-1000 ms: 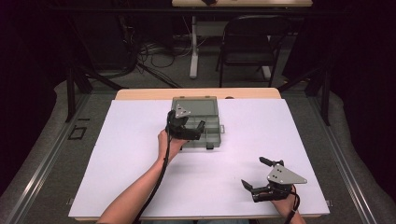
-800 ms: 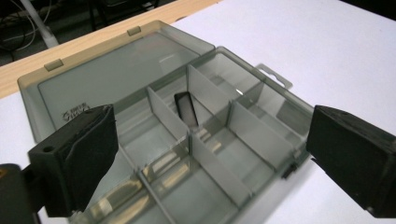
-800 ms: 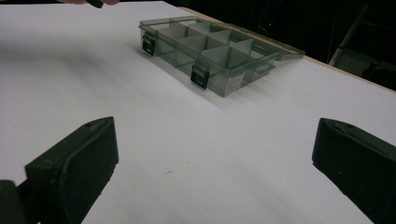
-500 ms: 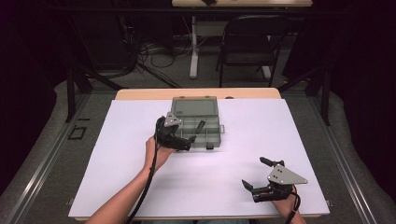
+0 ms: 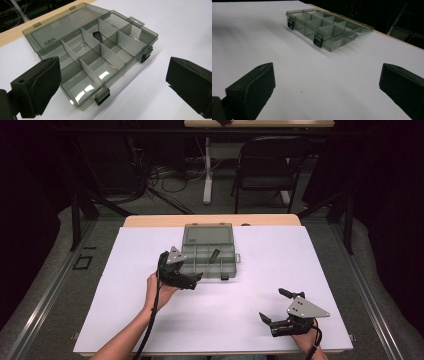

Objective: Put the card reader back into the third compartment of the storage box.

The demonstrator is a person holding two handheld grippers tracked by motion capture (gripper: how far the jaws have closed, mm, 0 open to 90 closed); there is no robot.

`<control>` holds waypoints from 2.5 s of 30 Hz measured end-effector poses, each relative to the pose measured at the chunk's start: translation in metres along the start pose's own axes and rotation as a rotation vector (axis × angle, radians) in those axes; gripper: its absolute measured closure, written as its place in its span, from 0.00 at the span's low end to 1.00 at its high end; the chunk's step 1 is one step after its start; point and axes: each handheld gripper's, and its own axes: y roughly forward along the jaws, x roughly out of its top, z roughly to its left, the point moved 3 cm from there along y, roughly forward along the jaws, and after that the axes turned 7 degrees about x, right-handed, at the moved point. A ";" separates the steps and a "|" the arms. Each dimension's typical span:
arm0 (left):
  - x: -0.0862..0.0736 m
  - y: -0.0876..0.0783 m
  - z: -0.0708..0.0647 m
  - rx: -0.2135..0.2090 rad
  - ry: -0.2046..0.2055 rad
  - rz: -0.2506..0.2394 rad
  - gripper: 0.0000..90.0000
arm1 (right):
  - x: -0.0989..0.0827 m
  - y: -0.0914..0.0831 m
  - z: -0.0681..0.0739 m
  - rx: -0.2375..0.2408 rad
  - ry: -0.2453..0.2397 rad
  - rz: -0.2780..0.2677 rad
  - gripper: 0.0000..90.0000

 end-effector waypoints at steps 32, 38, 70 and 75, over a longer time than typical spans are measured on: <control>-0.051 -0.051 0.002 0.033 0.010 -0.007 0.00 | 0.000 0.001 0.001 0.003 0.005 0.004 0.00; -0.062 -0.058 0.001 0.043 0.012 -0.021 0.00 | 0.000 0.001 0.000 0.006 0.005 0.007 0.00; -0.127 -0.089 0.002 0.053 -0.025 -0.159 0.00 | 0.000 0.001 0.001 0.005 0.005 0.007 0.00; -0.134 -0.091 0.002 0.054 -0.038 -0.174 0.00 | -0.001 0.002 0.001 0.007 0.002 0.012 0.00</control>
